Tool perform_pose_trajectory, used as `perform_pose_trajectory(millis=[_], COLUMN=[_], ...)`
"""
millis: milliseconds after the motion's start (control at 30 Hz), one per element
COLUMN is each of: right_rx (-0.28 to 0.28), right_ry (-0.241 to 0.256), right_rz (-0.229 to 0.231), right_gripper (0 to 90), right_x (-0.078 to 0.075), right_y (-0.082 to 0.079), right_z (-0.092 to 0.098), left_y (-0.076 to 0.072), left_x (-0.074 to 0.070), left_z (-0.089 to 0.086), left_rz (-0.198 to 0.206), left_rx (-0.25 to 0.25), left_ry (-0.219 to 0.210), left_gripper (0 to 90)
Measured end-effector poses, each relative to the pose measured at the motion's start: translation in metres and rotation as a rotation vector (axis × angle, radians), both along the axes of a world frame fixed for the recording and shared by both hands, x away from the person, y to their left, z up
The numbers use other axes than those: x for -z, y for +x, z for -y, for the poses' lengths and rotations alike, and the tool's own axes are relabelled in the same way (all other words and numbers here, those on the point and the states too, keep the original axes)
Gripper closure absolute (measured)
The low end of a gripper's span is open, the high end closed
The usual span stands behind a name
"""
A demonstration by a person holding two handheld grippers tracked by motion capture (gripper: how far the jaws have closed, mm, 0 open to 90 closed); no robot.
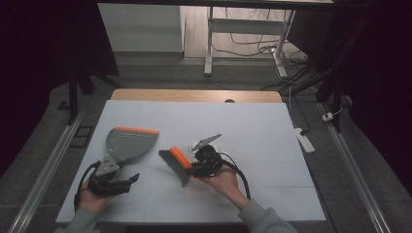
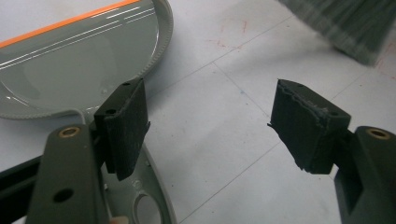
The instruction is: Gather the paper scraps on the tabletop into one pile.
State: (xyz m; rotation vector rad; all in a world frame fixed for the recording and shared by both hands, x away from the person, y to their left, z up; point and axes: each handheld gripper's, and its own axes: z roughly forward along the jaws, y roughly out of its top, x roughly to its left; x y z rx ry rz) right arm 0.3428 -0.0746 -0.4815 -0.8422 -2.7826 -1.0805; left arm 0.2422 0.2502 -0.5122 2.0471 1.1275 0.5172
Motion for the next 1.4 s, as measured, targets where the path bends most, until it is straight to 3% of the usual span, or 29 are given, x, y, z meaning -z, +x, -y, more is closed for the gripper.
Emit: perform_pose_trajectory(millis=[200, 567, 700, 833, 1000, 1133, 1300, 1400], right_rx=[0.083, 0.181, 0.187, 0.174, 0.145, 0.099, 0.011, -0.008], right_ry=[0.023, 0.018, 0.083, 0.116, 0.119, 0.080, -0.010, -0.028], right_rz=[0.011, 0.082, 0.080, 0.100, 0.130, 0.127, 0.113, 0.100], right_gripper=[70.3, 70.3, 70.3, 70.3, 70.3, 70.3, 70.3, 70.3], right_x=[0.002, -0.003, -0.013, -0.028, -0.040, -0.045, -0.046, -0.047], right_y=[0.014, 0.029, 0.029, 0.023, 0.014, 0.005, -0.005, -0.010], right_z=[0.019, 0.035, 0.042, 0.049, 0.063, 0.076, 0.080, 0.081], left_y=[0.000, 0.001, 0.001, 0.001, 0.001, 0.001, 0.001, 0.001], left_x=[0.001, 0.001, 0.001, 0.001, 0.001, 0.002, 0.002, 0.002], left_z=[0.000, 0.000, -0.001, 0.000, 0.000, 0.001, 0.001, 0.000], left_rz=[-0.001, -0.004, -0.005, -0.004, -0.005, -0.006, -0.008, -0.008], left_rx=[0.002, -0.001, -0.001, 0.000, -0.002, -0.002, 0.000, -0.003], left_ry=[0.002, 0.002, 0.001, 0.002, 0.001, 0.003, 0.006, 0.005], left_gripper=[28.7, 28.6, 28.6, 28.6, 28.6, 28.6, 28.6, 28.6])
